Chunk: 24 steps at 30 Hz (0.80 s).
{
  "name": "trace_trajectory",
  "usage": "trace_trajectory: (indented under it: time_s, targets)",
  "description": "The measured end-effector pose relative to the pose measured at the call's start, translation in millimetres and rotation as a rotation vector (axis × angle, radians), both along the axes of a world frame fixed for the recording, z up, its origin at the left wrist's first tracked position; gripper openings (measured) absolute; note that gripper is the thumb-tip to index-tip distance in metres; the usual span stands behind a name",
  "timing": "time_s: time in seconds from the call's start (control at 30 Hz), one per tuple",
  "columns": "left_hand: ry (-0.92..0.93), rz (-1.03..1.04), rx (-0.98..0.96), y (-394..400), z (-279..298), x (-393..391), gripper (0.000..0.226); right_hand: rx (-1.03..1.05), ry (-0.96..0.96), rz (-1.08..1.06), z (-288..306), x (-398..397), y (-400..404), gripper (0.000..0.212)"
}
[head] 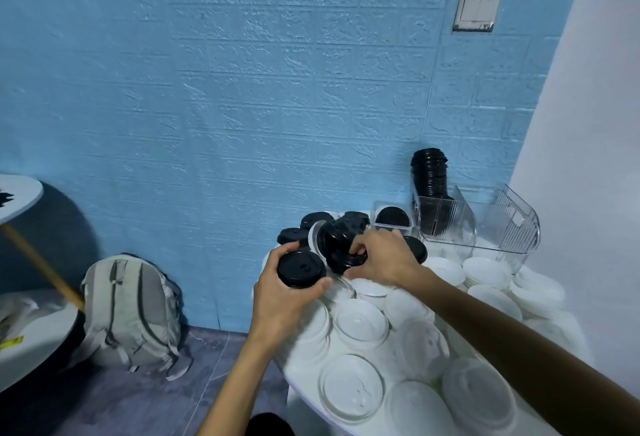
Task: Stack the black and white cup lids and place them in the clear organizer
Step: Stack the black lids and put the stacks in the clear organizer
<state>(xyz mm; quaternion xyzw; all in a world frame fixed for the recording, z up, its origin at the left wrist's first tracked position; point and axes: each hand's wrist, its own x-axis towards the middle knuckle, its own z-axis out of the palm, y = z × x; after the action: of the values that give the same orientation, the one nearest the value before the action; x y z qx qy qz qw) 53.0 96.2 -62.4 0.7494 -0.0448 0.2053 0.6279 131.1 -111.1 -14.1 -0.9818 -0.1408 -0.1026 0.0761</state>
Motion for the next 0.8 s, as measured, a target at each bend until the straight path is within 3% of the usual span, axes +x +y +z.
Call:
trace_trajectory:
  time_s: [0.17, 0.37, 0.67, 0.8]
  targets:
    - [0.012, -0.003, -0.018, -2, -2, 0, 0.070, -0.124, -0.051, 0.070, 4, -12, -6, 0.035]
    - [0.049, -0.015, -0.006, -5, -5, 2, 0.073, -0.031, -0.077, 0.096, 8, -23, -22, 0.029]
    - [0.048, -0.068, 0.003, -15, 3, 0, 0.076, 0.398, -0.098, 0.057, 31, -48, -51, 0.026]
    - [0.052, -0.154, -0.007, -26, 7, -2, 0.088, 0.607, -0.136, 0.216, 37, -65, -44, 0.034]
